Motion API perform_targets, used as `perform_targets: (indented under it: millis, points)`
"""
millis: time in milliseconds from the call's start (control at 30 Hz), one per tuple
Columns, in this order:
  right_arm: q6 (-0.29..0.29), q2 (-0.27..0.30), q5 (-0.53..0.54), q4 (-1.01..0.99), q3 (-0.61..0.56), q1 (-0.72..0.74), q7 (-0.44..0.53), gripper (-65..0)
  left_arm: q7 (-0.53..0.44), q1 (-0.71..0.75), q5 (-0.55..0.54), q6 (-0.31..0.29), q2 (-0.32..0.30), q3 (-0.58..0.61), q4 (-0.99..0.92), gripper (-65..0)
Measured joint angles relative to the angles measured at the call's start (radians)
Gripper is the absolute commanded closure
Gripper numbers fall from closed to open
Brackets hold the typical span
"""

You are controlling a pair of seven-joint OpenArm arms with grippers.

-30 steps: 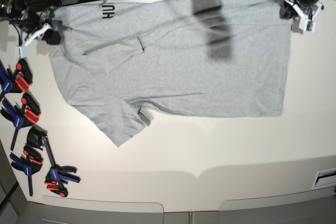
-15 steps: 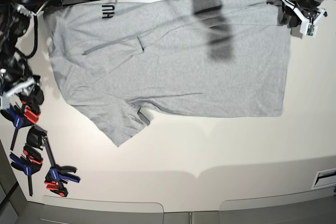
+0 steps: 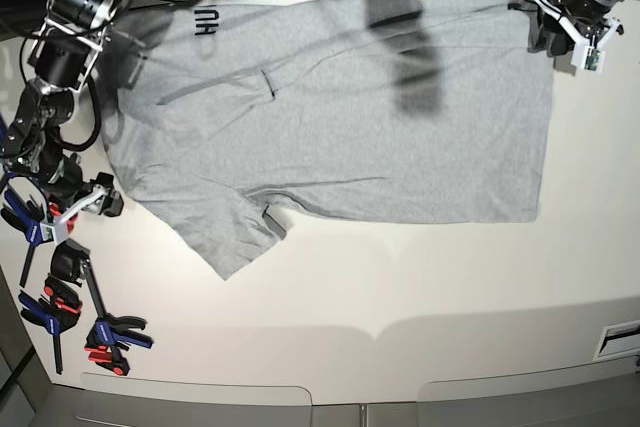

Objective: Fold the T-shirt properly
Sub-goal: 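Lower the right gripper to the shirt's side edge and grasp it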

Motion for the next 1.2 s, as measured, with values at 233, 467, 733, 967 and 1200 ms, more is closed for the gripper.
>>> perform_targets:
  millis: [233, 467, 733, 967, 1200]
  points:
    - [-0.042, 0.0, 0.0, -0.003, 0.0, 0.006, -0.035, -32.4, 0.001, 0.0, 0.0, 0.0, 0.0, 0.0, 0.0, -19.2]
    - [-0.042, 0.0, 0.003, -0.043, 0.0, 0.007, -0.04, -32.4, -0.015, 0.0, 0.001, 0.0, 0.0, 0.0, 0.0, -19.2]
    - [-0.026, 0.006, -0.011, -0.239, 0.001, 0.012, 0.043, -32.4, -0.016, 0.0, 0.0, 0.0, 0.0, 0.0, 0.0, -19.2]
    - [-0.017, 0.006, -0.019, -0.277, 0.001, 0.021, 0.088, -32.4, -0.019, 0.0, 0.002, 0.0, 0.0, 0.0, 0.0, -19.2]
    - [0.025, 0.005, 0.003, -0.277, 0.001, 0.023, 0.062, -32.3, -0.019, 0.0, 0.002, 0.0, 0.0, 0.0, 0.0, -19.2]
